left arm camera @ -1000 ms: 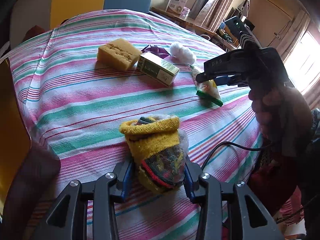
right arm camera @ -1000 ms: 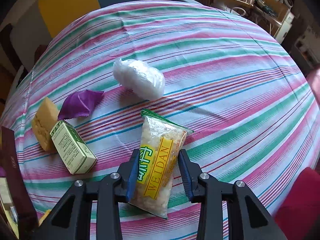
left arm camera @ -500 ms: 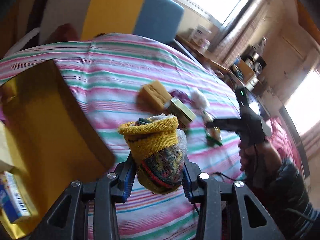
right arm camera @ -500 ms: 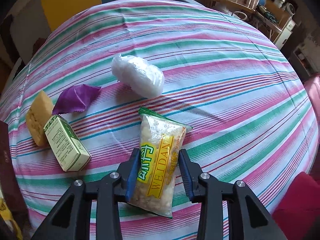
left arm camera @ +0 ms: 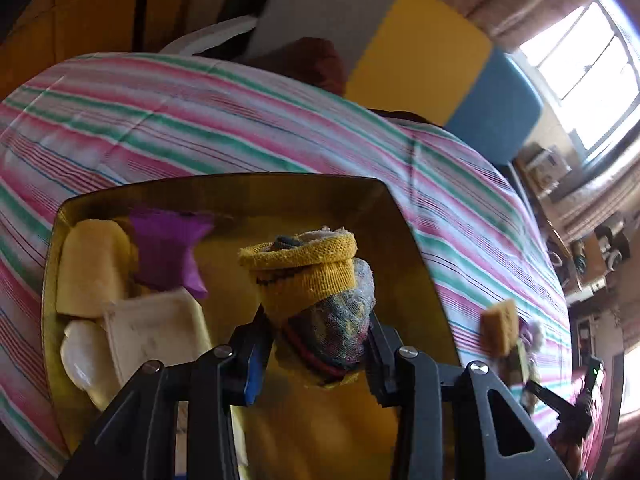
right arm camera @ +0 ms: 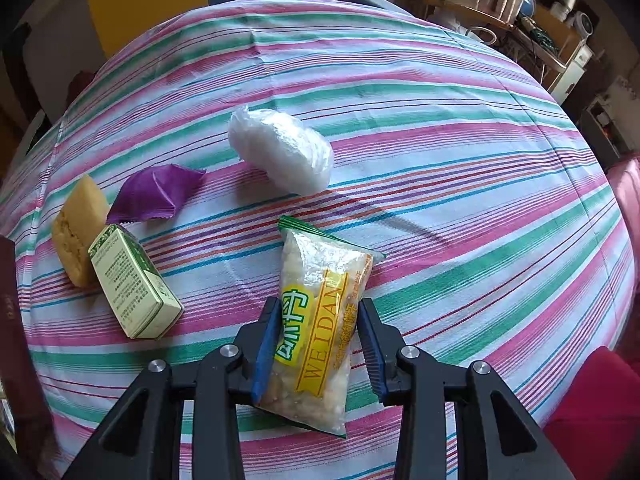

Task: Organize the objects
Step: 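Carry the yellow pouch into the tray and release it beside the white box, then lift the WEIDAN rice bag off the table with the right gripper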

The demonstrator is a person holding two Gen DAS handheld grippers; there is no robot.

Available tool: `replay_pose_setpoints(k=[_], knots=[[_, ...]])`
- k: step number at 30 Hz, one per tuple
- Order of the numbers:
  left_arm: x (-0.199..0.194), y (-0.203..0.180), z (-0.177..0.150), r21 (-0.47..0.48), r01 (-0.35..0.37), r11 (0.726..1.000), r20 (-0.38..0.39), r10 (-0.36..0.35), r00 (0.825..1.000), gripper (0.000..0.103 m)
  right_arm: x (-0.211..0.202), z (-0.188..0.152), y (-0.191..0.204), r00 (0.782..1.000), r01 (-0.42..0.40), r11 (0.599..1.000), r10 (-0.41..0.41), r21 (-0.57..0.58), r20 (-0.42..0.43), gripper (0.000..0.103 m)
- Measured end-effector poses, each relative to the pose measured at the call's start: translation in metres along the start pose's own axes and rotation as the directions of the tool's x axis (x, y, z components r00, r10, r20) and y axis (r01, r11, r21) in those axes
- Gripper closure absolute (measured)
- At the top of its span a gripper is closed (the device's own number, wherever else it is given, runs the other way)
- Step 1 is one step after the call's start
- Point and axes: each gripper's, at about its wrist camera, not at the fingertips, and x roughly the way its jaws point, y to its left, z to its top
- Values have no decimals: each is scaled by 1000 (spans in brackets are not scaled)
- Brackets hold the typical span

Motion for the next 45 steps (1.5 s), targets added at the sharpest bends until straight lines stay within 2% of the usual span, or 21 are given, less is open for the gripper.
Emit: replay_pose_setpoints(k=[5,10,12,15,22,23,25,27,31,34,37,41,45], knots=[[22,14,13,-37,-71,997,-15,70,997,62,2,2,4,1000,1,1000,-1,-8,0,64],[35,9,27,14,-171,985,9,171,985,59,1,2,4,1000,0,1000,0,-9,0,64],[42,7,34,26,-211,977,-16,211,977,56,1,3,4,1000,0,1000,0,-10,0,64],[42,15,35,-12,-207,978,-43,207,977,55,0,2,4,1000,-3,1000,3,-6,-2,63],[18,21,27,15,-233,972,40,232,972,51,2,2,6,1000,-1,1000,1,-12,-3,63],[12,21,25,15,-234,972,62,233,971,50,2,2,6,1000,-1,1000,1,-11,-4,63],[5,18,22,39,-234,971,79,231,970,40,2,2,5,1000,-1,1000,1,-11,-4,63],[0,15,21,59,-235,970,97,229,969,40,3,3,6,1000,2,1000,-2,-15,-4,63],[-11,16,17,29,-217,976,114,213,970,40,2,1,6,1000,3,1000,-3,-18,-4,63],[-27,1,2,51,-148,988,153,138,978,40,1,0,6,1000,1,1000,-1,-15,-4,63],[-35,-25,-13,121,-67,990,173,45,984,41,1,-1,8,1000,5,1000,-5,-21,-3,63],[-8,-52,-29,177,45,983,70,-58,996,43,2,1,6,1000,2,1000,-2,-24,-5,63],[14,-47,-41,138,31,990,16,-33,999,47,3,3,3,1000,-3,1000,3,-24,-6,63]])
